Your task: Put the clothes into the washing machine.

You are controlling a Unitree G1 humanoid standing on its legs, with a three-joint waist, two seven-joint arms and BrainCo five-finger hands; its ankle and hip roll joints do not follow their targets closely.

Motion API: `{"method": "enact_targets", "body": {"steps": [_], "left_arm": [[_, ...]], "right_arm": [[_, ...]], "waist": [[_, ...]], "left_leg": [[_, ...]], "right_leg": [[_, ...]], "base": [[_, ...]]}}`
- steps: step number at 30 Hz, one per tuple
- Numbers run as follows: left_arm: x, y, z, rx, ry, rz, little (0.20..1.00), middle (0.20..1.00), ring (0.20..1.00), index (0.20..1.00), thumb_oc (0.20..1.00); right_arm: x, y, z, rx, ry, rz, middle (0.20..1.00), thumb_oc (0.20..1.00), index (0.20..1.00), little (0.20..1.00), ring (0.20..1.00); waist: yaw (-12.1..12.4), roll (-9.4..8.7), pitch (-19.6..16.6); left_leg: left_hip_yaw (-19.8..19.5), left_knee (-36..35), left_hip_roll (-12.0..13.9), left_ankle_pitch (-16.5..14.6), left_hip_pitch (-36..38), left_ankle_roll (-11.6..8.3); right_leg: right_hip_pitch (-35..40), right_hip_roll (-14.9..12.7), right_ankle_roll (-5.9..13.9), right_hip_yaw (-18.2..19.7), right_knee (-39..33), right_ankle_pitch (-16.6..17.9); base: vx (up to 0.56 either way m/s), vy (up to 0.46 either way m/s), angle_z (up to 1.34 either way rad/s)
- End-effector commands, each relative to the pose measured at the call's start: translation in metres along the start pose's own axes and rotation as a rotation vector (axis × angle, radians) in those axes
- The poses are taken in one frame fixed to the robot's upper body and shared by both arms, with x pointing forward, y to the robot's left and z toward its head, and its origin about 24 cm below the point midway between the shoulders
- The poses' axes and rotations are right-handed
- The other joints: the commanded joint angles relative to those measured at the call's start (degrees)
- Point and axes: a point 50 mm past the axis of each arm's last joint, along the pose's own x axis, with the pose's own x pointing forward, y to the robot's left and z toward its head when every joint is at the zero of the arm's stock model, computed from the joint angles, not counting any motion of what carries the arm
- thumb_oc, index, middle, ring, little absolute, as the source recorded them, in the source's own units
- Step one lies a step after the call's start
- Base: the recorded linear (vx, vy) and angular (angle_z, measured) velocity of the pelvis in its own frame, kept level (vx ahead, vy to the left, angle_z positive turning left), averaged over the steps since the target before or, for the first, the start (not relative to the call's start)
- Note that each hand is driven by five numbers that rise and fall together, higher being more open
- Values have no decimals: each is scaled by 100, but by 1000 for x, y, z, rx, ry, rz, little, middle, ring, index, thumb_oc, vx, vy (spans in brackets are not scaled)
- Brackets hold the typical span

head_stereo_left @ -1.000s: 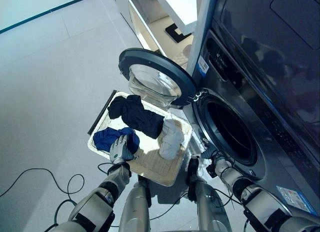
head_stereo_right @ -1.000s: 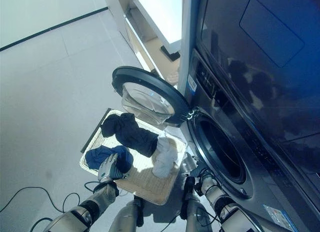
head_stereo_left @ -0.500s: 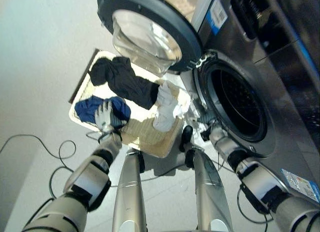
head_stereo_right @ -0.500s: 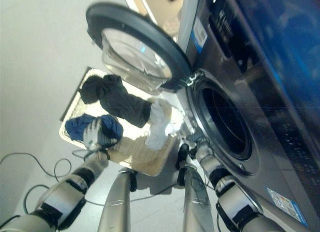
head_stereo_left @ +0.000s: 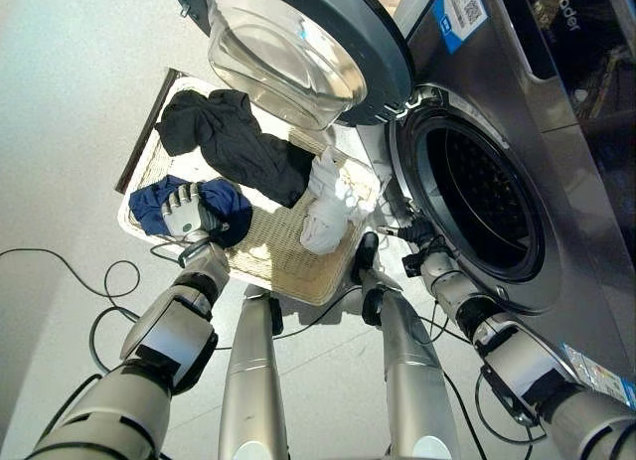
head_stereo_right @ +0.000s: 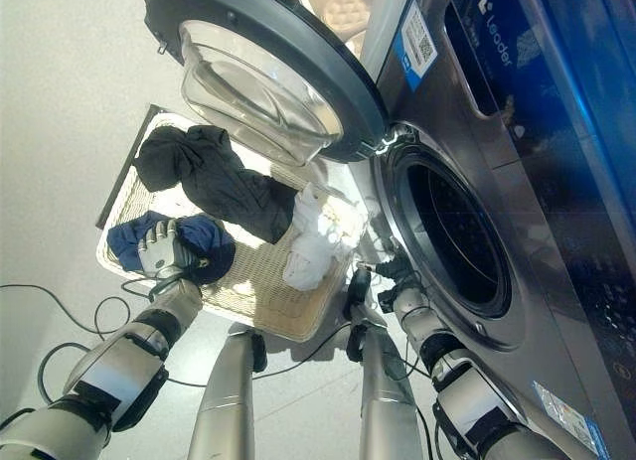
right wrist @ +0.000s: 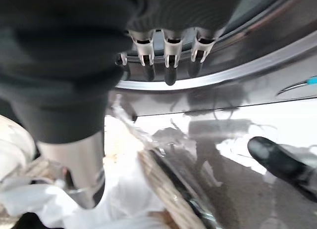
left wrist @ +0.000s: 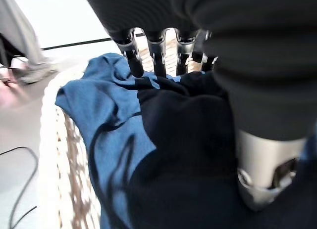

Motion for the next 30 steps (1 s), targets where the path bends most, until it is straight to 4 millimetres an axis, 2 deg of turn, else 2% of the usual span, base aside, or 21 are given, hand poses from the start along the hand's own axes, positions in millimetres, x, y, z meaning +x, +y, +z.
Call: {"method": "enact_targets", "body": {"steps": [1,7,11,12,13,22,28,30], "left_arm": [[9,8,-23,83,123,-37,1000,1000,1000,1000,1000],[15,14,-30,203,168,-139,1000,1000,1000,1000,1000],[18,17,-28,277,153,-187,1000,1000,1000,1000,1000],[18,17,-26,293,149,-198,793,793,793,793,793],[19,18,-25,309,145,-211,200,200,200,200,200],[21,20,-19,348,110,-232,200,200,200,200,200],[21,20,-12,245,28,-137,200,200,200,200,200],[22,22,-7,143,-10,-92,200,200,200,200,200]], "right_arm": [[-1,-15,4,61,-60,-40,1000,1000,1000,1000,1000],[1,-18,16,131,-98,-38,1000,1000,1000,1000,1000],[3,-20,23,161,-118,-38,1000,1000,1000,1000,1000],[4,-20,25,168,-121,-38,1000,1000,1000,1000,1000],[4,-20,26,175,-125,-38,1000,1000,1000,1000,1000],[6,-23,30,189,-135,-48,1000,1000,1000,1000,1000],[5,-24,27,223,-132,-69,1000,1000,1000,1000,1000],[4,-24,26,231,-142,-72,1000,1000,1000,1000,1000]], "waist": [[49,-24,-172],[-3,-88,-172],[-25,-111,-172],[-31,-112,-172],[-40,-115,-172],[-71,-106,-172],[-57,-68,-172],[-49,-43,-172]], "left_leg": [[346,-378,-152,589,-350,-159],[332,-383,-128,617,-625,-156],[305,-356,-125,618,-746,-155],[304,-356,-126,621,-763,-156],[310,-357,-124,622,-785,-153],[367,-405,-129,603,-794,-140],[427,-482,-141,606,-643,-145],[450,-523,-145,605,-533,-153]], "right_leg": [[-60,43,536,-108,493,-470],[-323,76,546,-114,451,-359],[-433,97,551,-101,468,-332],[-451,103,553,-98,468,-325],[-474,111,556,-92,462,-313],[-502,129,591,-79,361,-233],[-391,134,599,-94,313,-237],[-311,126,601,-96,319,-266]], "base": [[0,0,0],[11,8,0],[0,0,0],[0,0,0],[0,0,0],[0,0,0],[0,0,-1],[-1,6,2]]}}
